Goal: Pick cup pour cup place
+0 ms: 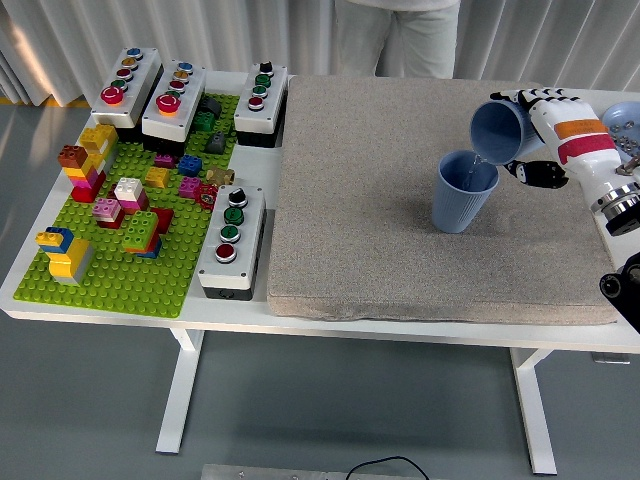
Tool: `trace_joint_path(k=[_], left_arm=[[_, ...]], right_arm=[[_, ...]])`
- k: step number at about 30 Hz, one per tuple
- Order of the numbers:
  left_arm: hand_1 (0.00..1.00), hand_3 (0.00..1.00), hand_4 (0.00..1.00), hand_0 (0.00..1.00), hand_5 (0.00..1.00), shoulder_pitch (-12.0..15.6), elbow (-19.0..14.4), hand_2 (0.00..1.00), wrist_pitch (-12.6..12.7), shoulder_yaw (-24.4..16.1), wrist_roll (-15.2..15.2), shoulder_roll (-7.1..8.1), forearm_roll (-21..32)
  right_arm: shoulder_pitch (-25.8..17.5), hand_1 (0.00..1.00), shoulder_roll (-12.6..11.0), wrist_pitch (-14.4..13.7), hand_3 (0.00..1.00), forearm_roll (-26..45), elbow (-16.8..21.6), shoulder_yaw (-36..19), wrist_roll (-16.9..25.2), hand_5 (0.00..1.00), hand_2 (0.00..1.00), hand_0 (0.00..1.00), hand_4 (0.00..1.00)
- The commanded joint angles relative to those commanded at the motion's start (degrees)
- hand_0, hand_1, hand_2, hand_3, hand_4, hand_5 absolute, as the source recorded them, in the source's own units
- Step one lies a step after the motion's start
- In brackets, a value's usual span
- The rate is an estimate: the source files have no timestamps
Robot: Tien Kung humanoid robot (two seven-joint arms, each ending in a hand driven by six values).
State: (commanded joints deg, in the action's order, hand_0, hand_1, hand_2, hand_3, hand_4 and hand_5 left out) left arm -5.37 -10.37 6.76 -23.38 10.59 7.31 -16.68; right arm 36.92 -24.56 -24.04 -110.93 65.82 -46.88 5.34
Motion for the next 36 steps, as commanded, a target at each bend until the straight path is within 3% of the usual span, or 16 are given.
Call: trace_joint_path(k=[36], left_arm=[[0.782, 0.692, 0.506, 0.727, 0.952, 0.23, -0.05, 0.824, 0.03, -0.1, 0.1, 0.08, -0.05]], right_arm=[[1.5, 0.628, -1.54, -2.82, 0.53, -1.24, -0.15, 4.52, -1.1, 0.002, 0.516, 0.837, 0.574]])
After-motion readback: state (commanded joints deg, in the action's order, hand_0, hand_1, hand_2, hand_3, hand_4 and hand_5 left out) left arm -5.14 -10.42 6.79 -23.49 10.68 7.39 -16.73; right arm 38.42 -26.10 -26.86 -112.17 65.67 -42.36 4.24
